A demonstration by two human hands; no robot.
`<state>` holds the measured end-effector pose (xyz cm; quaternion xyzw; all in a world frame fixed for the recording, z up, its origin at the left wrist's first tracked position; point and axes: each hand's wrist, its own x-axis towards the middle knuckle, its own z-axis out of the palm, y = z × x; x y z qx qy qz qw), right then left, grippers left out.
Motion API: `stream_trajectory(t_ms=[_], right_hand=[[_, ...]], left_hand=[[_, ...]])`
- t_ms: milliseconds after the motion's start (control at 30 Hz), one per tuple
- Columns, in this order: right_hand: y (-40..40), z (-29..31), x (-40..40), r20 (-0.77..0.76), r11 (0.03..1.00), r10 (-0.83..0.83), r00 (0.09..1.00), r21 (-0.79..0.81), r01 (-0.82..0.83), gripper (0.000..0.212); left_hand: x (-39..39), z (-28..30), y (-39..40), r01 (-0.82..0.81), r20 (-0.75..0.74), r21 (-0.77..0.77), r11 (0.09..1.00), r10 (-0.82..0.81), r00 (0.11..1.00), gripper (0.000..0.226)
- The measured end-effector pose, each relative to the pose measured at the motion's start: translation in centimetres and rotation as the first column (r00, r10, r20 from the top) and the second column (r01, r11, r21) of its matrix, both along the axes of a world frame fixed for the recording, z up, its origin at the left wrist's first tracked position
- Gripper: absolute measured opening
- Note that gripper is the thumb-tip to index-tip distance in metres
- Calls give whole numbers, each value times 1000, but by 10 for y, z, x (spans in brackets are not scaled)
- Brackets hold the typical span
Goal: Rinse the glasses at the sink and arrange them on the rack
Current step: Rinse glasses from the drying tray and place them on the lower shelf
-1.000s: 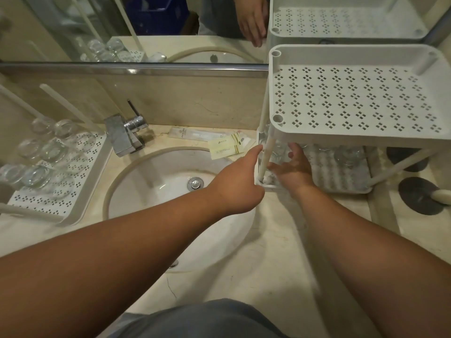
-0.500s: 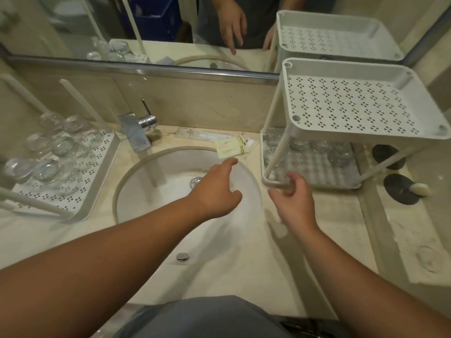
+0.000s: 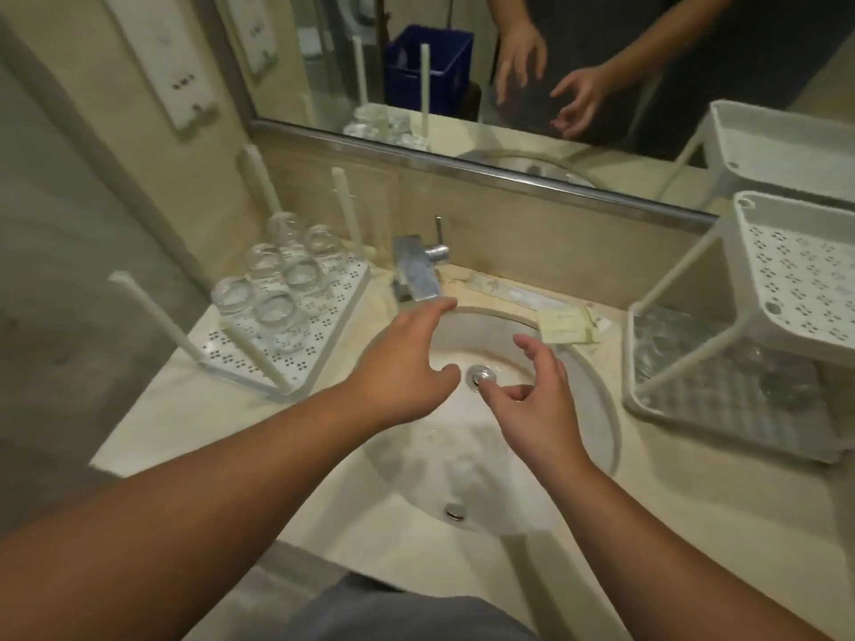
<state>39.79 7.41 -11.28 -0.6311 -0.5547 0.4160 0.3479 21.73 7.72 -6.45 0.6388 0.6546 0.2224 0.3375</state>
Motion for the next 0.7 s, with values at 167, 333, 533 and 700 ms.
stream_trajectory(t_ms=[167, 333, 533, 700], right_hand=[[17, 24, -70, -9, 987, 160, 987, 31, -160, 61], [32, 40, -131, -11, 955, 278, 961, 114, -275, 66], [50, 43, -188, 10, 935, 348, 938, 70, -347, 73], [64, 36, -223, 58, 928, 367, 928, 47, -370, 67]], left_hand=[[-57, 35, -1, -75, 55, 123, 990, 69, 996, 74], [-116, 58, 0, -144, 37, 184, 972, 140, 990, 76], [-176, 60, -1, -279, 138, 206, 938, 255, 957, 73], [-210, 38, -7, -380, 226, 179, 907, 338, 914, 53]])
